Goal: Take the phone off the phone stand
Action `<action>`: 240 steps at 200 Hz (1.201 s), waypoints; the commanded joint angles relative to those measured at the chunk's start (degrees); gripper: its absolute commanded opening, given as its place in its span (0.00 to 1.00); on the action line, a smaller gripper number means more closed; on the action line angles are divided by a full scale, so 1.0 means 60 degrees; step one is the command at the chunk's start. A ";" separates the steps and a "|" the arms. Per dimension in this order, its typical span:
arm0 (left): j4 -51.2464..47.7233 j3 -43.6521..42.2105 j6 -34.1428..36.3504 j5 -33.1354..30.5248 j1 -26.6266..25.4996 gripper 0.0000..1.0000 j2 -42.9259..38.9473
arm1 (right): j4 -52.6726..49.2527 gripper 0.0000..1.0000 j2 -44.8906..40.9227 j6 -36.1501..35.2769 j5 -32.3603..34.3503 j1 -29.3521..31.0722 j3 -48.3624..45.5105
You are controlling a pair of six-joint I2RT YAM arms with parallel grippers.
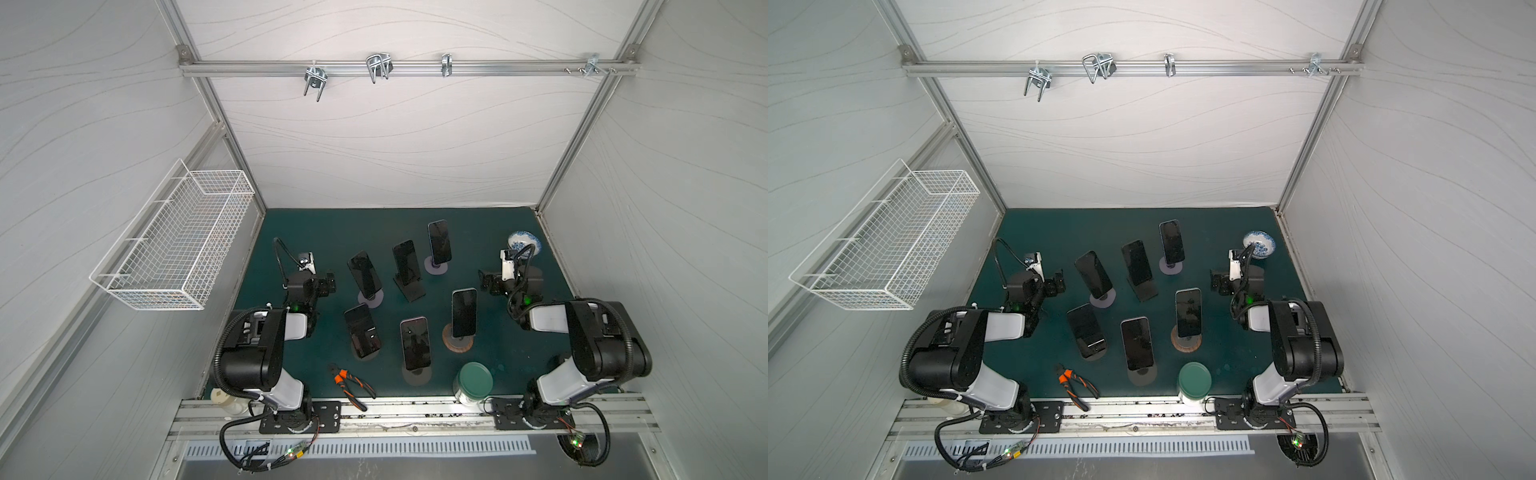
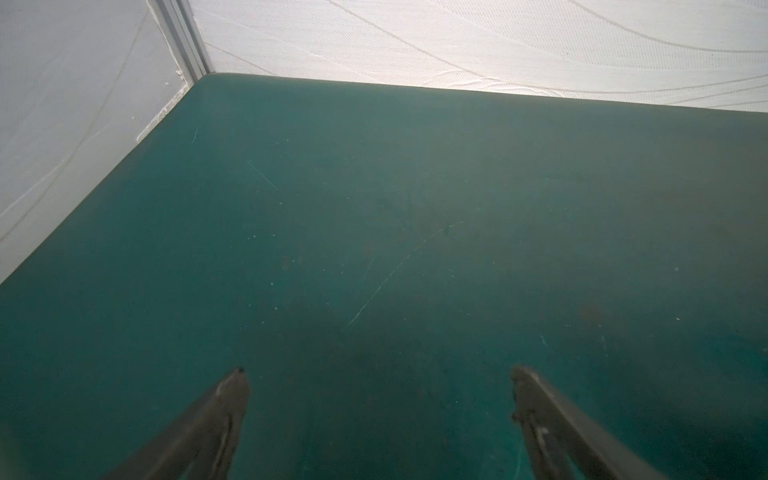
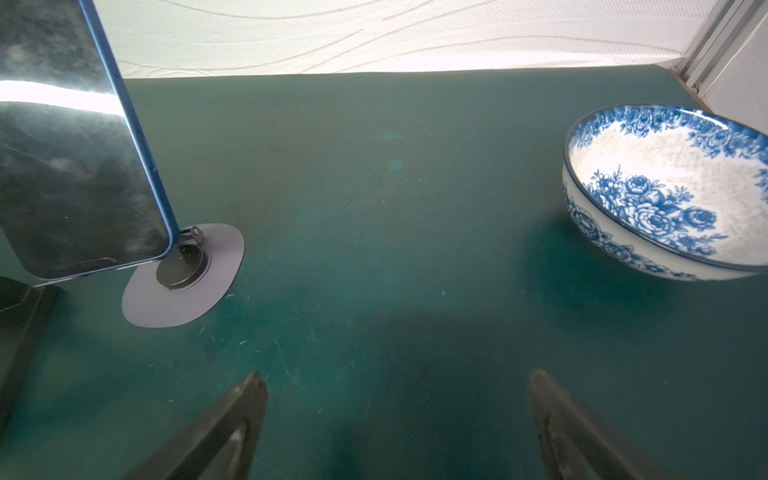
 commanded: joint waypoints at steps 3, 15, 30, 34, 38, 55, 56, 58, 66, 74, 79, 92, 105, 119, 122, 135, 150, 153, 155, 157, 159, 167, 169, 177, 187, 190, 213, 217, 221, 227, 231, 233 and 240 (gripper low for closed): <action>-0.0935 0.0677 -0.0112 -0.0107 0.0010 1.00 -0.0381 | -0.1753 0.99 -0.1149 0.0275 0.0524 -0.0059 0.0623; -0.1839 0.1084 -0.0105 0.0061 0.0067 1.00 -0.0604 | -0.1955 0.99 -0.1714 0.0401 0.0705 -0.0046 0.0527; -0.2958 0.1633 -0.0162 0.0228 0.0199 1.00 -0.0833 | -0.2672 0.99 -0.2347 0.1284 0.1333 -0.0063 0.0580; -0.3305 0.1799 -0.0188 0.0241 0.0252 1.00 -0.0897 | -0.3124 0.99 -0.2592 0.1686 0.1556 -0.0061 0.0712; -0.3787 0.1998 -0.0205 0.0240 0.0288 1.00 -0.0959 | -0.3594 0.99 -0.2791 0.2086 0.1708 -0.0086 0.0873; -0.5311 0.2765 -0.0351 0.0406 0.0587 1.00 -0.1148 | -0.5553 0.99 -0.3472 0.3619 0.2108 -0.0135 0.1691; -0.5379 0.2800 -0.0360 0.0440 0.0614 1.00 -0.1155 | -0.5665 0.99 -0.3493 0.3656 0.2116 -0.0142 0.1741; -0.5496 0.2878 -0.0370 0.0502 0.0670 1.00 -0.1178 | -0.5878 0.99 -0.3566 0.3826 0.2123 -0.0147 0.1833; -0.5974 0.3134 -0.0385 0.0785 0.0864 1.00 -0.1280 | -0.6681 0.99 -0.3795 0.4137 0.2098 -0.0151 0.2153; -0.6386 0.3363 -0.0277 0.1058 0.1031 1.00 -0.1418 | -0.7242 0.99 -0.3944 0.3997 0.1786 -0.0150 0.2363; -0.6671 0.3489 -0.0115 0.1284 0.1091 1.00 -0.1511 | -0.7480 0.99 -0.4013 0.3900 0.1648 -0.0149 0.2457; -0.7423 0.3752 0.0541 0.1485 0.1121 1.00 -0.1758 | -0.7767 0.99 -0.4132 0.3731 0.0876 -0.0217 0.2631; -0.7878 0.3778 0.1053 0.1446 0.1133 1.00 -0.2021 | -0.8269 0.99 -0.4239 0.3546 0.0081 -0.0212 0.2940; -0.8155 0.3623 0.1413 0.1336 0.1149 1.00 -0.2277 | -0.8786 0.99 -0.4314 0.3600 -0.0189 -0.0036 0.3208; -0.8146 0.3551 0.1416 0.1272 0.1165 1.00 -0.2341 | -0.8917 0.99 -0.4316 0.3591 -0.0184 0.0052 0.3264; -0.8224 0.3269 0.1356 0.1326 0.1304 1.00 -0.2570 | -0.9305 0.99 -0.4262 0.3345 -0.0310 0.0497 0.3558; -0.8217 0.2850 0.1429 0.1514 0.1418 1.00 -0.2797 | -0.9724 0.99 -0.4101 0.3009 -0.0056 0.1193 0.3950; -0.8158 0.2762 0.1451 0.1540 0.1430 1.00 -0.2825 | -0.9829 0.99 -0.4062 0.2965 0.0009 0.1343 0.4052; -0.8121 0.2685 0.1467 0.1565 0.1434 1.00 -0.2855 | -0.9896 0.99 -0.4035 0.2932 0.0054 0.1440 0.4110; -0.8079 0.2625 0.1489 0.1582 0.1443 1.00 -0.2870 | -0.9964 0.99 -0.3987 0.2902 0.0095 0.1530 0.4165; -0.8024 0.2585 0.1513 0.1608 0.1438 1.00 -0.2903 | -1.0025 0.99 -0.3954 0.2873 0.0138 0.1615 0.4222; -0.7828 0.2298 0.1583 0.1759 0.1459 1.00 -0.2968 | -1.0253 0.99 -0.3824 0.2787 0.0359 0.1996 0.4468; -0.7720 0.2236 0.1598 0.1781 0.1471 1.00 -0.2983 | -1.0295 0.99 -0.3785 0.2763 0.0416 0.2090 0.4510; -0.7723 0.2190 0.1651 0.1864 0.1474 1.00 -0.3070 | -1.0402 0.99 -0.3647 0.2685 0.0561 0.2436 0.4693; -0.7626 0.2136 0.1644 0.1839 0.1473 1.00 -0.3118 | -1.0447 0.99 -0.3424 0.2561 0.0696 0.2848 0.4929; -0.7630 0.2132 0.1628 0.1793 0.1477 1.00 -0.3133 | -1.0457 0.99 -0.3350 0.2511 0.0749 0.2972 0.4999; -0.7590 0.2105 0.1545 0.1680 0.1494 1.00 -0.3166 | -1.0510 0.99 -0.2578 0.2091 0.0981 0.3662 0.5737; -0.7585 0.2095 0.1595 0.1778 0.1496 1.00 -0.3182 | -1.0509 0.99 -0.2407 0.2022 0.1020 0.3777 0.5869; -0.7586 0.2066 0.1646 0.1916 0.1501 1.00 -0.3208 | -1.0516 0.99 -0.2272 0.1970 0.1081 0.3855 0.6005; -0.7601 0.2038 0.1753 0.2084 0.1503 1.00 -0.3259 | -1.0536 0.99 -0.2031 0.1868 0.1183 0.4004 0.6218; -0.7608 0.2017 0.1780 0.2151 0.1497 1.00 -0.3288 | -1.0529 0.99 -0.1892 0.1794 0.1250 0.4094 0.6370; -0.7610 0.2004 0.1791 0.2179 0.1499 1.00 -0.3312 | -1.0532 0.99 -0.1819 0.1761 0.1284 0.4127 0.6440; -0.7574 0.1966 0.1788 0.2167 0.1504 1.00 -0.3366 | -1.0538 0.99 -0.1571 0.1638 0.1382 0.4232 0.6680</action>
